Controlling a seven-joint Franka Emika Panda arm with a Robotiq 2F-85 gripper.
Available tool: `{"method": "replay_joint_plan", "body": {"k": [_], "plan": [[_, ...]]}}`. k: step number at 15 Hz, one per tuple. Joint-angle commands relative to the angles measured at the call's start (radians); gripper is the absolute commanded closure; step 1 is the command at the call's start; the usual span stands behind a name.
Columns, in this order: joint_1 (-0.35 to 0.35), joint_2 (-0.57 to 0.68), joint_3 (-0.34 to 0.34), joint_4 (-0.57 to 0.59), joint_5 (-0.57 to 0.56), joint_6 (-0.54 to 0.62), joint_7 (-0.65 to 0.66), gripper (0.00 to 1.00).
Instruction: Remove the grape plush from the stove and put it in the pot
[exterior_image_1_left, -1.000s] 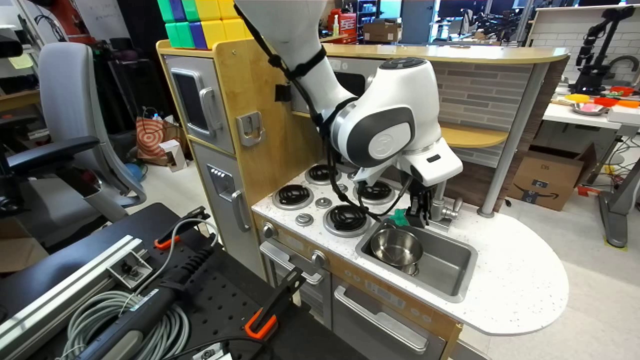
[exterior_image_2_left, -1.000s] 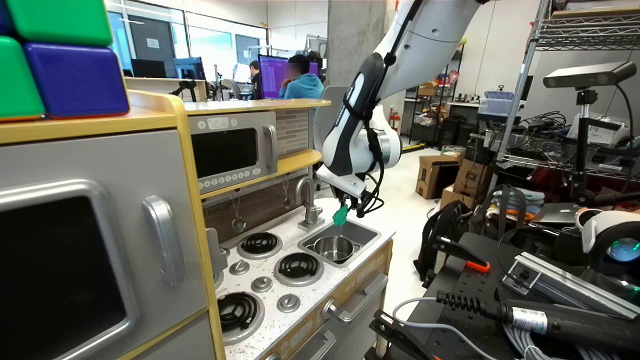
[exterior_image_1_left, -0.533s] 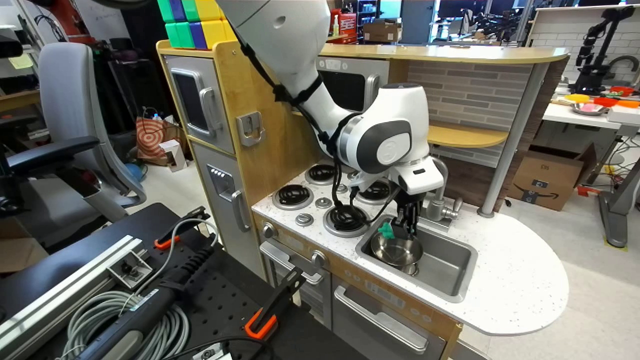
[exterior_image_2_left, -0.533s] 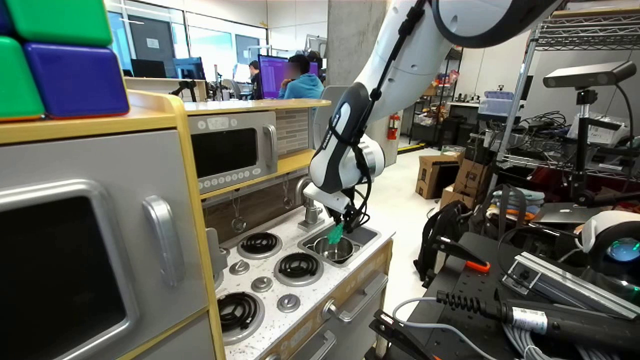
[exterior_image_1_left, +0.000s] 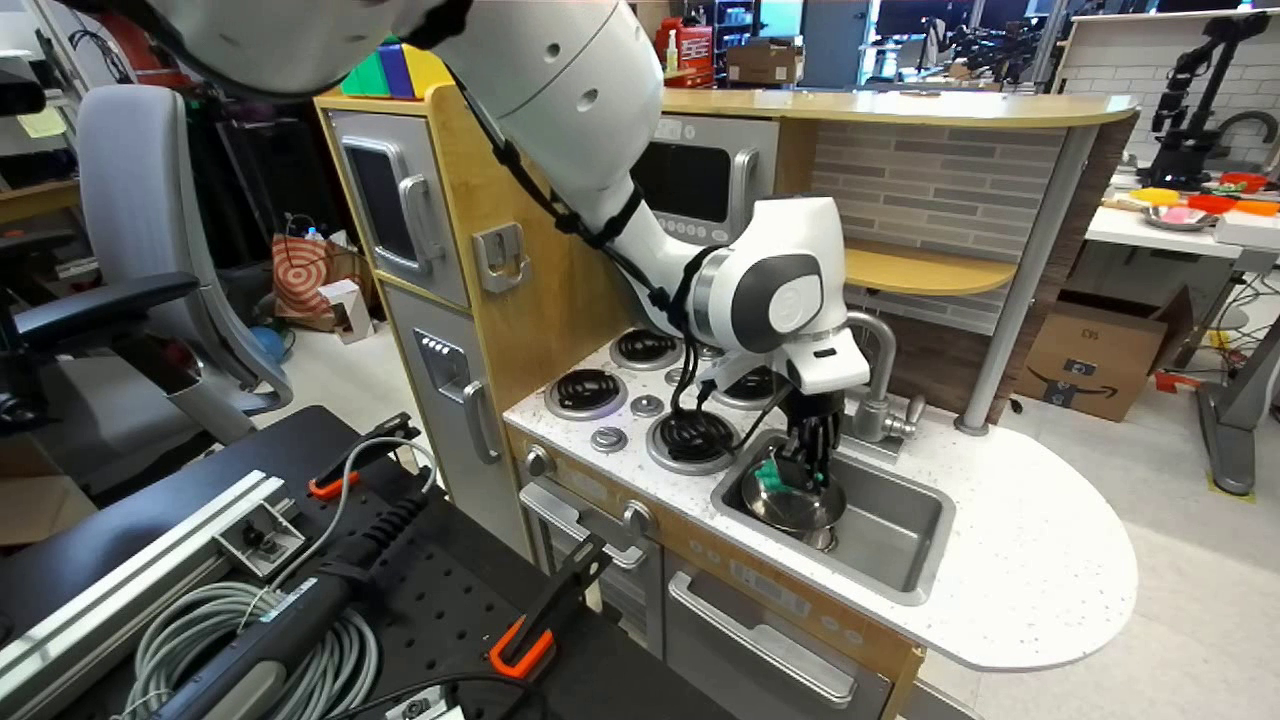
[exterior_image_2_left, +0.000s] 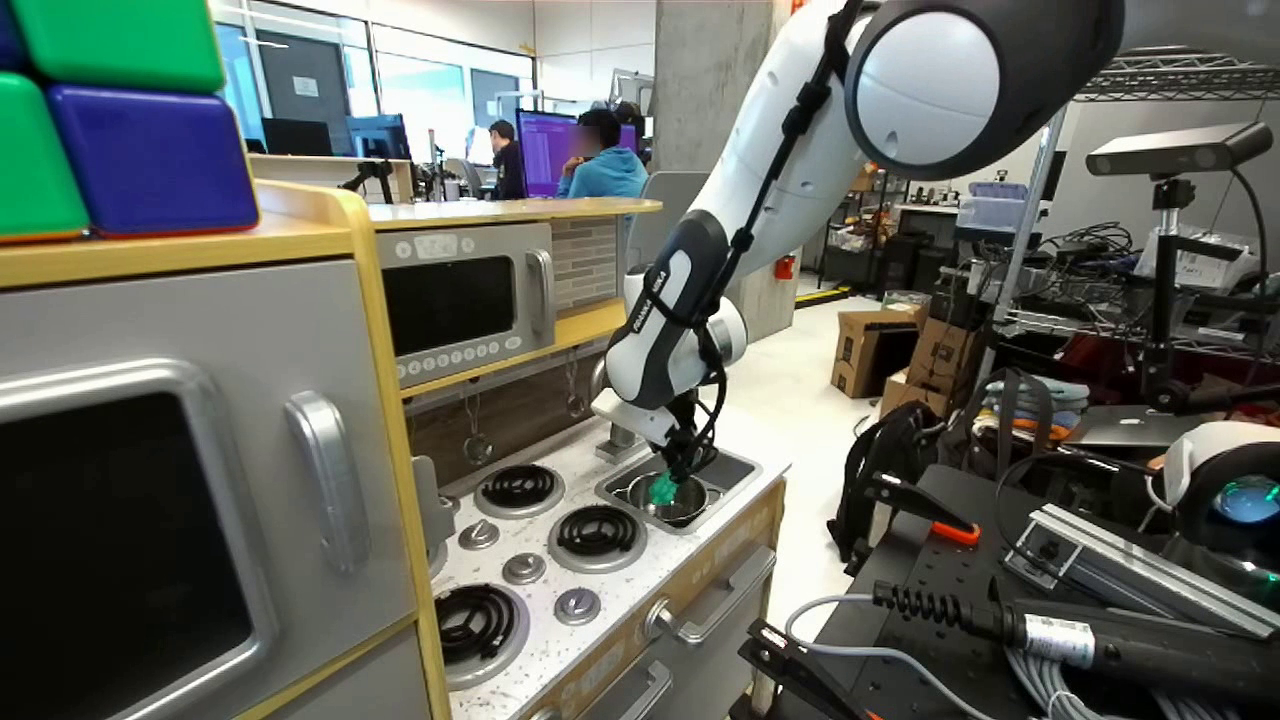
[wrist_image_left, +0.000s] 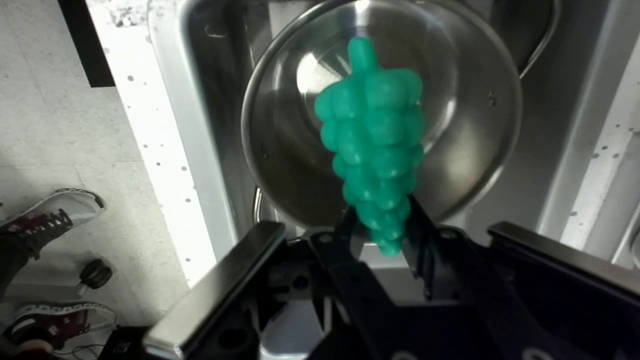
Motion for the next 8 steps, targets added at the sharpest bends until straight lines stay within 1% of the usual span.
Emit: {"method": "replay_joint_plan", "body": {"k": [1, 2, 3, 4, 6, 7, 8], "plan": [[-0.01, 0.066, -0.014, 0.121, -0.059, -0.081, 0.079, 0.94], [-0.013, 0.073, -0.012, 0.135, -0.069, -0.095, 0.089, 0.94], [-0.017, 0.077, -0.006, 0.144, -0.079, -0.102, 0.093, 0.53], [-0.02, 0.078, 0.001, 0.151, -0.085, -0.114, 0.093, 0.52], [-0.035, 0.038, 0.055, 0.114, -0.084, -0.131, 0.033, 0.38], [-0.033, -0.001, 0.086, 0.066, -0.081, -0.12, -0.01, 0.3], [-0.015, -0.031, 0.093, 0.021, -0.049, -0.105, -0.061, 0.23]]}}
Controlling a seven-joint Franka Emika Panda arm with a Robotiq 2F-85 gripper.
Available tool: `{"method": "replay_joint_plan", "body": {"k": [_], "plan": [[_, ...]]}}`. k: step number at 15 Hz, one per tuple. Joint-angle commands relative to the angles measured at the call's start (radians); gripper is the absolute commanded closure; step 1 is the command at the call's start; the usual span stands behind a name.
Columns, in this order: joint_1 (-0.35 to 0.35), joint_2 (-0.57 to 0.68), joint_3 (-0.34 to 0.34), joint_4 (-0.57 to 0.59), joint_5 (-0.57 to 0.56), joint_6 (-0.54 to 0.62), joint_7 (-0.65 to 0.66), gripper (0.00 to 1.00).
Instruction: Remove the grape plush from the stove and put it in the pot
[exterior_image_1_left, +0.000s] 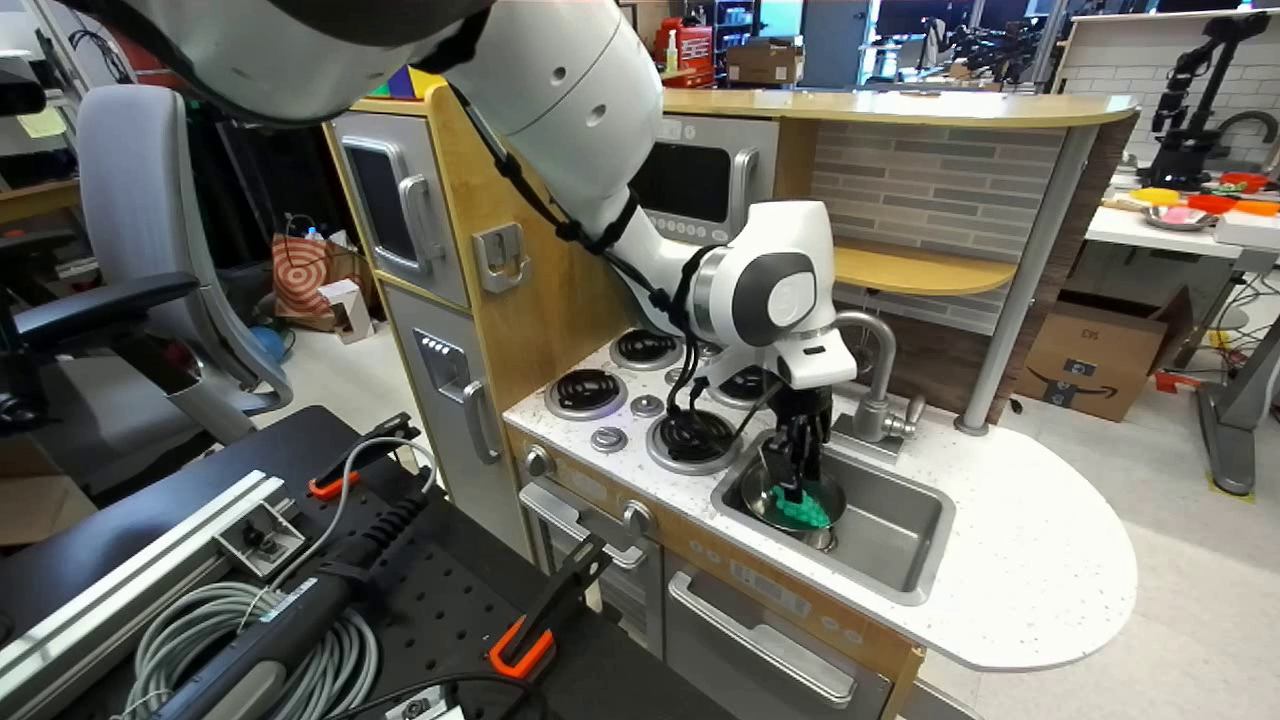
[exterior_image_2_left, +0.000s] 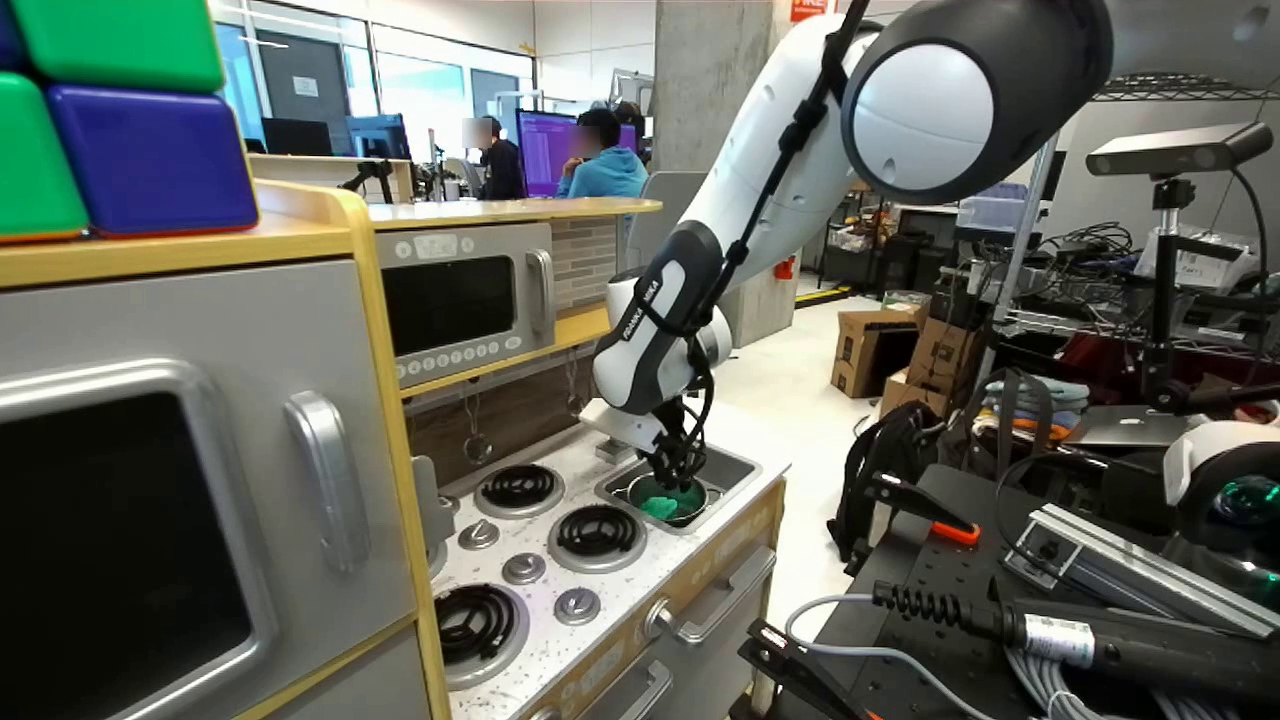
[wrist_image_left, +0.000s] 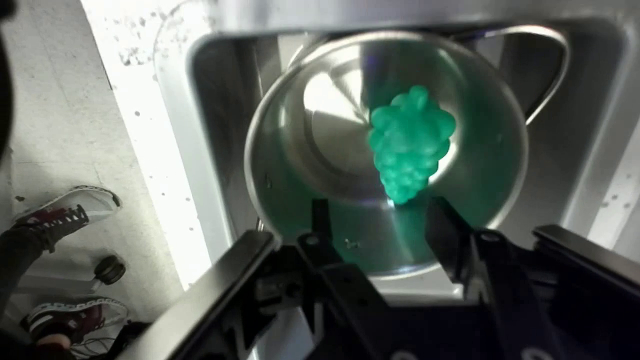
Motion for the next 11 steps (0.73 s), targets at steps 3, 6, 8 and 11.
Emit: {"method": "replay_joint_plan", "body": {"k": [3, 6, 8, 11], "plan": [[0.012, -0.197, 0.131, -0.225, 0.005, 0.046, -0.224, 0.01], [0.007, -0.308, 0.194, -0.342, 0.002, 0.086, -0.326, 0.0], [-0.001, -0.397, 0.236, -0.427, 0.019, 0.026, -0.393, 0.0], [0.021, -0.335, 0.212, -0.35, 0.015, 0.029, -0.356, 0.0]]}}
